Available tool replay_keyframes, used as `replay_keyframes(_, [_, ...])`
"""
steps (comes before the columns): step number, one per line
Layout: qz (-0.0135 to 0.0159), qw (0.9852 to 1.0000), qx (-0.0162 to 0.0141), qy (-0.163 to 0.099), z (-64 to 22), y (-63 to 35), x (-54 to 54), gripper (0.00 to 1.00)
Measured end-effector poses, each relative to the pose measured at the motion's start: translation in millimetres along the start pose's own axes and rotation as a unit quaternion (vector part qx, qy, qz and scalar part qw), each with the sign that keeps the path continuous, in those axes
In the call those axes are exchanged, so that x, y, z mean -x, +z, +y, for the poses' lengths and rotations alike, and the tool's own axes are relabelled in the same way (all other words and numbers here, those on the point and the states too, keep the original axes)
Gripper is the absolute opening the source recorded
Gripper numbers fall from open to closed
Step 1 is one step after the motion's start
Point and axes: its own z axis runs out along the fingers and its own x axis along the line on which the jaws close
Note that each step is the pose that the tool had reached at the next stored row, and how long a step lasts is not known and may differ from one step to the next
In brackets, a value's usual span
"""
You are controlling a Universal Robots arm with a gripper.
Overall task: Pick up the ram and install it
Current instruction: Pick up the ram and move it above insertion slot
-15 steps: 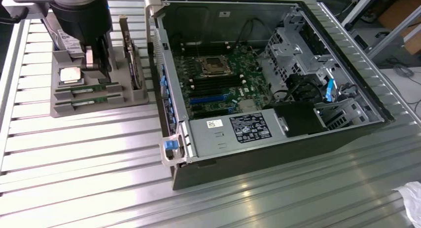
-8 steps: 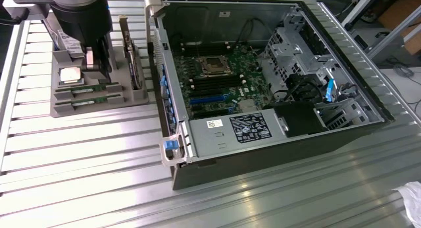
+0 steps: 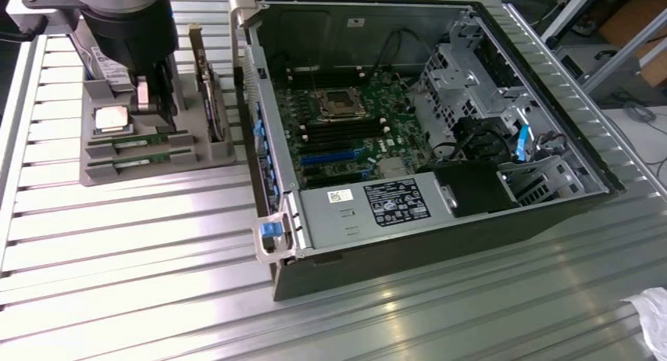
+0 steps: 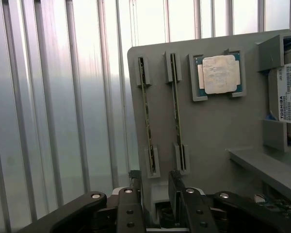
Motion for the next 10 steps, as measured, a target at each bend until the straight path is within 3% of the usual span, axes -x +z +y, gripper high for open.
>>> replay_keyframes(10, [0.0,1.0,0.0,0.0,0.1,4.2,0.0,0.36])
